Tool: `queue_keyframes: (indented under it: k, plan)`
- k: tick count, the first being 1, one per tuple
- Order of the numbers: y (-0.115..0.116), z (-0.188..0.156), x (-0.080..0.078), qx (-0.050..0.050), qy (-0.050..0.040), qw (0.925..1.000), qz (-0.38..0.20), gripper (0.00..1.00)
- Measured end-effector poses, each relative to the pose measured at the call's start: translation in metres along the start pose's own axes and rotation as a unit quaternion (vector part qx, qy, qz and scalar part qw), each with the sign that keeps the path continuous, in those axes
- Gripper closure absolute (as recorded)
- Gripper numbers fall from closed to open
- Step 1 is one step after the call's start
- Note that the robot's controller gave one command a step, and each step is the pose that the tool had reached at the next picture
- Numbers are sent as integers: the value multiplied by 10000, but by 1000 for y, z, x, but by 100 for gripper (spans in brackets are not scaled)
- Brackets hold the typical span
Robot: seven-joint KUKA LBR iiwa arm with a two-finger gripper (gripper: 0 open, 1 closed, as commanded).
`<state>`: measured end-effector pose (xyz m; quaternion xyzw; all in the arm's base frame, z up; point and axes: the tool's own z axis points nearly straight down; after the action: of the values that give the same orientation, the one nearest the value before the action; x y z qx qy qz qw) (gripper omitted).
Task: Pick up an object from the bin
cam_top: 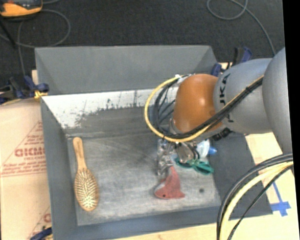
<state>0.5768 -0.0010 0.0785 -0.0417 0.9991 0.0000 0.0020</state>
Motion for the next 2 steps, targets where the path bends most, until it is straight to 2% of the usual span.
queue_keyframes:
  k: [1, 2]
  plan:
    - [2, 0, 0, -9, -1, 10000, 4, 0]
    - [2, 0, 0, -10, 0, 10000, 9, 0]
